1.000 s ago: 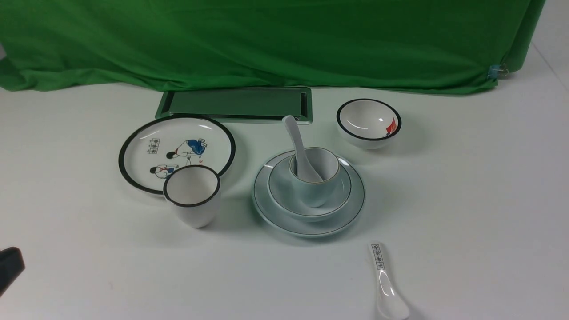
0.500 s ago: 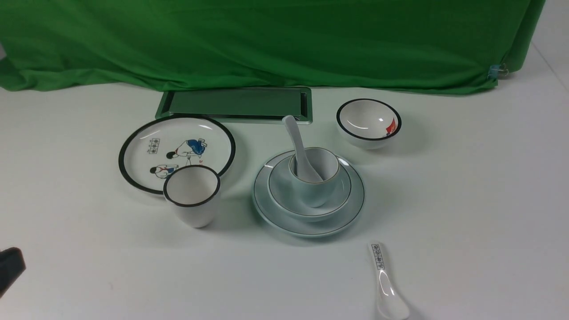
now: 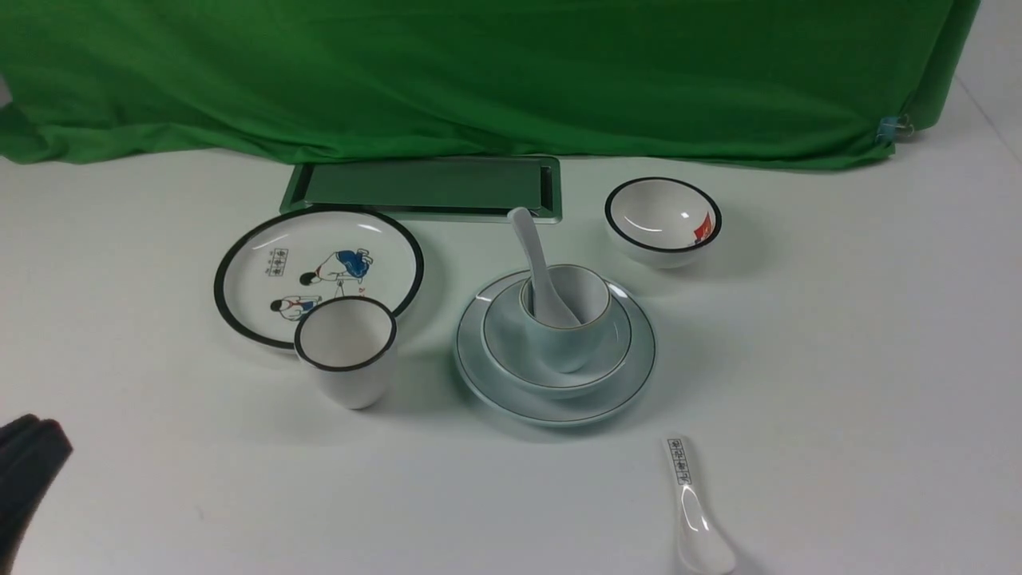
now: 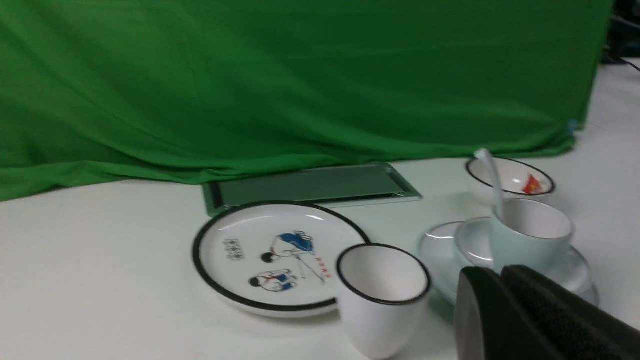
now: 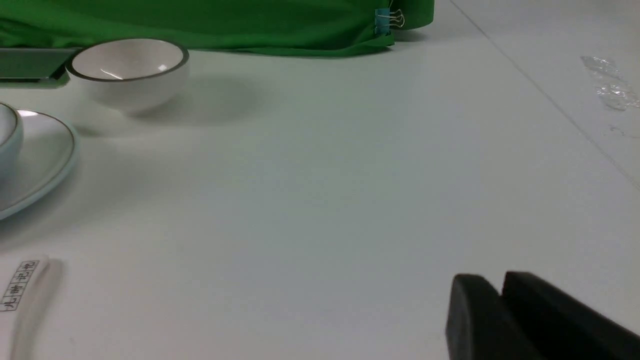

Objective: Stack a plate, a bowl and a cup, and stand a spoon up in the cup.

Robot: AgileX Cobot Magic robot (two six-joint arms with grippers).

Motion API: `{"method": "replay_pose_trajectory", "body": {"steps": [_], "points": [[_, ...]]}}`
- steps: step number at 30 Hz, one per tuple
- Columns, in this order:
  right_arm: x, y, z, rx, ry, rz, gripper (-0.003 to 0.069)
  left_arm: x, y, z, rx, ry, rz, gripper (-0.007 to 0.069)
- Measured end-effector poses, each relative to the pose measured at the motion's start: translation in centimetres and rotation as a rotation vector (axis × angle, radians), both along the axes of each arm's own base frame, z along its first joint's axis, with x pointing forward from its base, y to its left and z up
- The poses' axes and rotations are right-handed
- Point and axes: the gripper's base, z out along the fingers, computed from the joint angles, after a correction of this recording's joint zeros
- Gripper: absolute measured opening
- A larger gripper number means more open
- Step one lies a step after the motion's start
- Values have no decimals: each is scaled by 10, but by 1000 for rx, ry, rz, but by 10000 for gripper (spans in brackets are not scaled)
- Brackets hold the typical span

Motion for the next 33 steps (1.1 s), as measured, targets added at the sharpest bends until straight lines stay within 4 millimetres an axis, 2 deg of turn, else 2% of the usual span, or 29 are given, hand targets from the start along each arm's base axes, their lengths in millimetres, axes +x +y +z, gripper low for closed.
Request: {"method": "replay_pose_trajectory", "body": {"steps": [4, 6, 10, 17, 33], "points": [[0, 0, 0, 0, 0, 0, 123, 1, 6, -22, 11, -18, 114, -35], [0, 0, 0, 0, 0, 0, 125, 0, 10, -40, 13, -5, 189, -34], [0, 0, 0, 0, 0, 0, 125, 2, 13, -57, 9, 40, 229, -34], [0, 0, 0, 0, 0, 0, 132, 1, 12, -67, -2, 143, 222, -34], [0, 0, 0, 0, 0, -1, 160, 1, 13, -67, 17, 142, 234, -34]]}}
